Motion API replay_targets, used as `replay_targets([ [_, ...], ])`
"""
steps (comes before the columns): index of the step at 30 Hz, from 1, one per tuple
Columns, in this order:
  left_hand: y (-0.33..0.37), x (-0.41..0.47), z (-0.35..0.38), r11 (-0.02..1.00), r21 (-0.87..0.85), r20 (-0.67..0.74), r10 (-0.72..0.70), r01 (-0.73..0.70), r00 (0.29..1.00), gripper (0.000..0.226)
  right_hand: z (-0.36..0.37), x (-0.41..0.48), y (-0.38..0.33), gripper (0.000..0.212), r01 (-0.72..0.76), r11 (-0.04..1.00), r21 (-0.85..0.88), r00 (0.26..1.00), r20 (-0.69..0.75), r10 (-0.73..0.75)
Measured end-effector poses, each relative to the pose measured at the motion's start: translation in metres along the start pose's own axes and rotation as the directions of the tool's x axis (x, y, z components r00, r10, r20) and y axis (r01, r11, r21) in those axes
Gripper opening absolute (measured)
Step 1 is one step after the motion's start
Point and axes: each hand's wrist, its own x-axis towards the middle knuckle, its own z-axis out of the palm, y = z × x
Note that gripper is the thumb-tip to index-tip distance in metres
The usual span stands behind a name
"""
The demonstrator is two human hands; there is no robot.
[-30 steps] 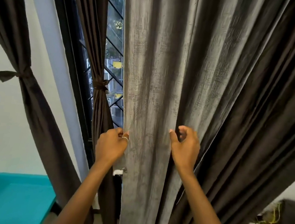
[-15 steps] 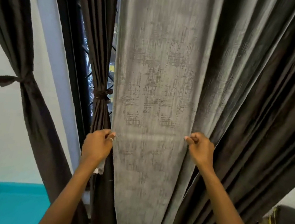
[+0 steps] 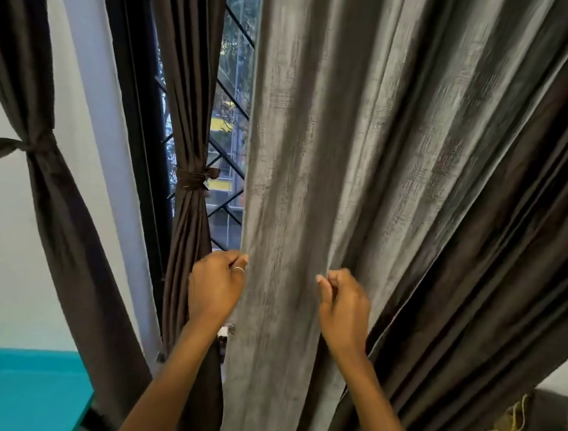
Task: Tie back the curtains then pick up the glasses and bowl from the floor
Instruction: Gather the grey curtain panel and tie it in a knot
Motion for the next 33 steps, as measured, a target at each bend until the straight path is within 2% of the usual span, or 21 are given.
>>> replay_targets([
  [5, 0.034, -0.017, 0.022, 0.981, -0.168, 0.008, -0.093, 0.093, 0.996, 0.007, 0.023, -0.007, -0.027, 0.014, 0.061, 0.998, -0.008, 0.998, 0.014, -0.061],
  [8, 0.043, -0.023, 0.028, 0.961, -0.271, 0.056, -0.044, 0.057, 0.997, 0.006, 0.034, -0.008, -0.03, 0.009, 0.067, 0.998, -0.007, 0.995, 0.077, -0.066],
  [12, 0.039, -0.025, 0.029, 0.946, -0.318, 0.117, -0.022, 0.059, 0.993, 0.011, 0.035, -0.009, -0.032, 0.01, 0.052, 0.998, 0.037, 0.994, 0.096, -0.055],
  [18, 0.05, -0.024, 0.018, 0.948, -0.302, 0.183, -0.045, 0.1, 0.982, 0.015, 0.034, -0.01, -0.032, 0.008, 0.065, 0.997, 0.047, 0.996, 0.054, -0.068],
  [20, 0.059, -0.022, 0.016, 0.949, -0.282, 0.171, -0.094, 0.14, 0.981, 0.02, 0.034, -0.01, -0.034, 0.009, 0.06, 0.997, 0.045, 0.997, 0.038, -0.061],
  [22, 0.067, -0.02, 0.016, 0.966, -0.198, 0.127, -0.143, 0.166, 0.982, 0.032, 0.036, -0.011, -0.035, 0.01, 0.053, 0.997, 0.049, 0.998, 0.037, -0.054],
  [24, 0.071, -0.018, 0.018, 0.979, -0.119, 0.089, -0.156, 0.166, 0.984, 0.034, 0.037, -0.013, -0.037, 0.012, 0.045, 0.997, 0.06, 0.998, 0.037, -0.047],
  [28, 0.072, -0.019, 0.024, 0.993, -0.053, 0.092, -0.105, 0.11, 0.99, 0.04, 0.034, -0.016, -0.037, 0.017, 0.033, 0.996, 0.086, 0.998, 0.043, -0.037],
  [31, 0.069, -0.019, 0.025, 0.999, -0.003, 0.102, -0.051, 0.051, 0.994, 0.04, 0.024, -0.01, -0.029, 0.014, 0.072, 0.987, 0.145, 0.983, 0.155, -0.094],
  [33, 0.065, -0.018, 0.025, 1.0, 0.012, 0.107, -0.013, 0.012, 0.994, 0.038, 0.013, -0.006, -0.02, 0.019, 0.044, 0.988, 0.145, 0.976, 0.204, -0.074],
])
